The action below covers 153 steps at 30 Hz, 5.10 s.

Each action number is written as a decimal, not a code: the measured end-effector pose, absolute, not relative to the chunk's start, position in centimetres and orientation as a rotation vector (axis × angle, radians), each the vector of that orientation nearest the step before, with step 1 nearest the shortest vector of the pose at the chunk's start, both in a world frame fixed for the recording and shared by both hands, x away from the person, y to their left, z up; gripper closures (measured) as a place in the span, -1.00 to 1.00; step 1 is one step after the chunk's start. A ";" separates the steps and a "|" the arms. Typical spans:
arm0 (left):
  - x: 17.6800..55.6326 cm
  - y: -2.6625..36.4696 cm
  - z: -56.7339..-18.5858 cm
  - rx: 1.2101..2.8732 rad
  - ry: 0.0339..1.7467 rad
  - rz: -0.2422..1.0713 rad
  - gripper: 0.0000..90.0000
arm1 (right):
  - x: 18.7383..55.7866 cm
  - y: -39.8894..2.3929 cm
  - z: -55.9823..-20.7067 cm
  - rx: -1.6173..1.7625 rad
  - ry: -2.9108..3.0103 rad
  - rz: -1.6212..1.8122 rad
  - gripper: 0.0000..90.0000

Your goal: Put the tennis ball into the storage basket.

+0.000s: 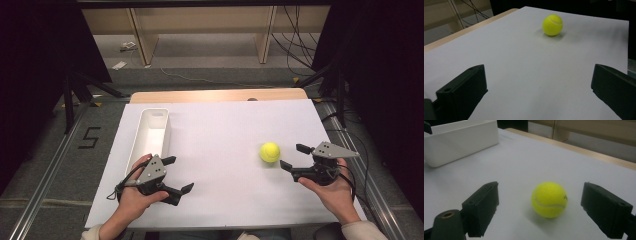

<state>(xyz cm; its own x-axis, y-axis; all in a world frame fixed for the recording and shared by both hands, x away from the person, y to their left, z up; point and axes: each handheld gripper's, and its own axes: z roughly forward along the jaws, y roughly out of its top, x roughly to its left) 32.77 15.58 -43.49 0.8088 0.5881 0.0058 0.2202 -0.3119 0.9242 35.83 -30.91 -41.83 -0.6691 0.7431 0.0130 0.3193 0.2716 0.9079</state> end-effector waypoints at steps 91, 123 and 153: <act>33.4 15.3 -43.7 1.896 0.567 0.422 -1.00 | 42.5 -28.1 -45.1 1.037 2.280 1.169 -0.66; 33.4 15.3 -43.7 1.898 0.566 0.420 -1.00 | 44.3 -26.7 -46.9 1.089 2.363 1.052 -0.65; 33.4 15.3 -43.7 1.900 0.565 0.418 -1.00 | 44.9 -26.0 -47.8 1.093 2.409 1.008 -0.60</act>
